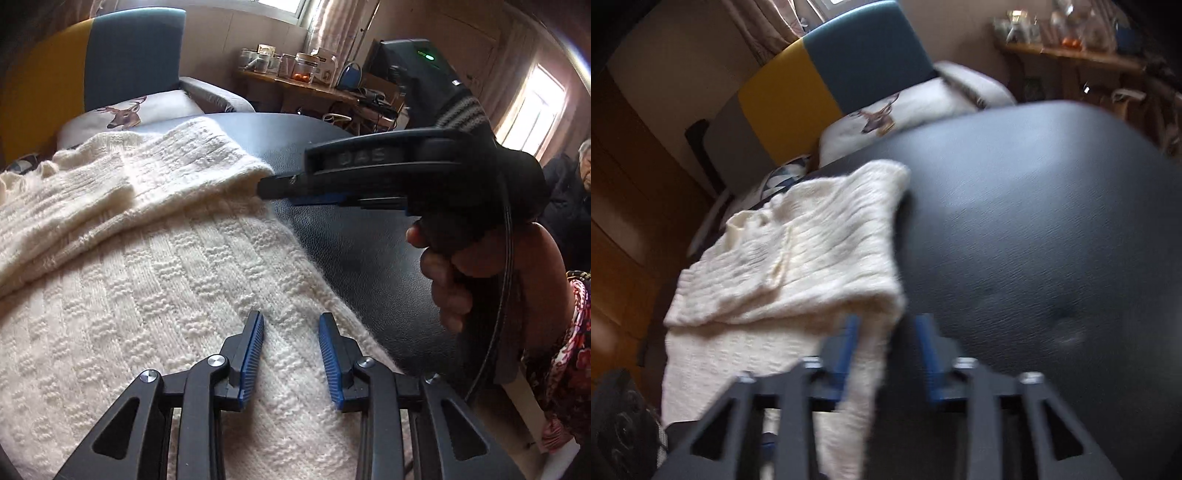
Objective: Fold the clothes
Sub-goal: 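Pinch the folded edge with the right tool and tuck it flat, then open the right tool and lift it off the folded sweater, then grasp the sweater hem with both tools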
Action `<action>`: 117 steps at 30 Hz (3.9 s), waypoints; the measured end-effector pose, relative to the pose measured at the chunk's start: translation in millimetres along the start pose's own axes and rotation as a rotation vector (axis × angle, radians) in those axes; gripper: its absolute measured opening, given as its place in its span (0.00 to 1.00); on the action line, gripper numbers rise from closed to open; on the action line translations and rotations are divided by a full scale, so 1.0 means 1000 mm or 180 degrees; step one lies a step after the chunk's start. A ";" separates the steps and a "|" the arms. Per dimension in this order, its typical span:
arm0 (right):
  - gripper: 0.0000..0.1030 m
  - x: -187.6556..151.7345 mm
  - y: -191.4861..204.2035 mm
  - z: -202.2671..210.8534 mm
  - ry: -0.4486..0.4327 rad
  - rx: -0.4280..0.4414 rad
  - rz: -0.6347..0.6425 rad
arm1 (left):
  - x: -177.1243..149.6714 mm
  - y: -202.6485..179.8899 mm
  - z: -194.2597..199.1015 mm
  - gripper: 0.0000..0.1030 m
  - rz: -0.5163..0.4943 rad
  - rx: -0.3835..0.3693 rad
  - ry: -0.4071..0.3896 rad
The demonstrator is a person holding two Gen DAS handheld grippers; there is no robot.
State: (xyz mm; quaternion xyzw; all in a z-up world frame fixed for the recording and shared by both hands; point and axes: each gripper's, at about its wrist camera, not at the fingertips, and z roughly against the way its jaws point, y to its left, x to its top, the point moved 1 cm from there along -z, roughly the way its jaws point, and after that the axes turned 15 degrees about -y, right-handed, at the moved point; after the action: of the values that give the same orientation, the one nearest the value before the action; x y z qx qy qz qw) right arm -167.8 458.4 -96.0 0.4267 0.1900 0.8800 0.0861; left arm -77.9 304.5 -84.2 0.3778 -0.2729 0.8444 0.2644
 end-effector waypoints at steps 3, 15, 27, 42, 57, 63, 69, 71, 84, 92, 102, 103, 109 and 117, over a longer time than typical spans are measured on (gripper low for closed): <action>0.45 0.002 -0.001 -0.010 0.0063 0.0022 0.0051 | -0.001 -0.010 0.002 0.30 -0.0152 0.0099 -0.0001; 0.08 0.013 0.007 -0.033 -0.0043 -0.0335 0.0642 | -0.002 -0.019 0.010 0.30 -0.0222 0.0144 -0.0018; 0.32 0.000 0.004 0.017 -0.0351 -0.0168 0.0106 | 0.003 -0.016 0.013 0.30 -0.0173 0.0104 -0.0026; 0.00 -0.014 0.012 -0.022 -0.0148 -0.0338 0.0139 | -0.003 0.072 0.091 0.29 0.0317 0.0712 -0.0171; 0.17 -0.043 0.204 -0.014 0.0007 0.0829 0.0643 | -0.032 0.260 0.205 0.26 0.1166 0.1729 -0.0693; 0.17 -0.093 0.270 -0.050 0.0348 0.0918 0.1047 | -0.027 0.310 0.203 0.12 0.1286 0.1631 -0.0547; 0.13 -0.117 0.249 -0.055 0.0324 0.0825 0.0909 | -0.038 0.341 0.218 0.01 0.1629 0.1594 -0.0692; 0.13 -0.118 0.244 -0.055 0.0315 0.0861 0.0832 | -0.038 0.346 0.218 0.01 0.1666 0.1564 -0.0704; 0.32 -0.096 0.211 0.043 0.0189 0.0772 0.0766 | -0.042 0.257 0.245 0.16 0.1075 0.1285 -0.0603; 0.32 -0.124 0.149 0.081 0.0266 -0.0049 0.0913 | -0.088 0.197 0.237 0.18 0.0111 0.1659 -0.0313; 0.34 -0.114 0.143 0.056 0.0045 -0.0164 0.0927 | -0.077 0.216 0.220 0.23 -0.0002 0.1834 -0.0310; 0.35 -0.112 0.143 0.053 0.0024 -0.0167 0.0939 | -0.074 0.220 0.218 0.23 0.0031 0.1812 -0.0310; 0.43 -0.102 0.141 0.064 0.0145 0.0035 0.0816 | -0.066 0.229 0.222 0.23 0.0196 0.1648 -0.0217; 0.52 -0.105 0.101 0.150 0.0150 0.0123 0.0334 | -0.096 0.229 0.296 0.25 0.0870 0.1162 -0.0269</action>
State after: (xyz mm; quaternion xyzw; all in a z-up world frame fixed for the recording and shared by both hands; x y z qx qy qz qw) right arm 15.5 371.9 -45.5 0.4168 0.1863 0.8893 0.0272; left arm -26.0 -77.5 -51.7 0.4139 -0.1751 0.8911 0.0631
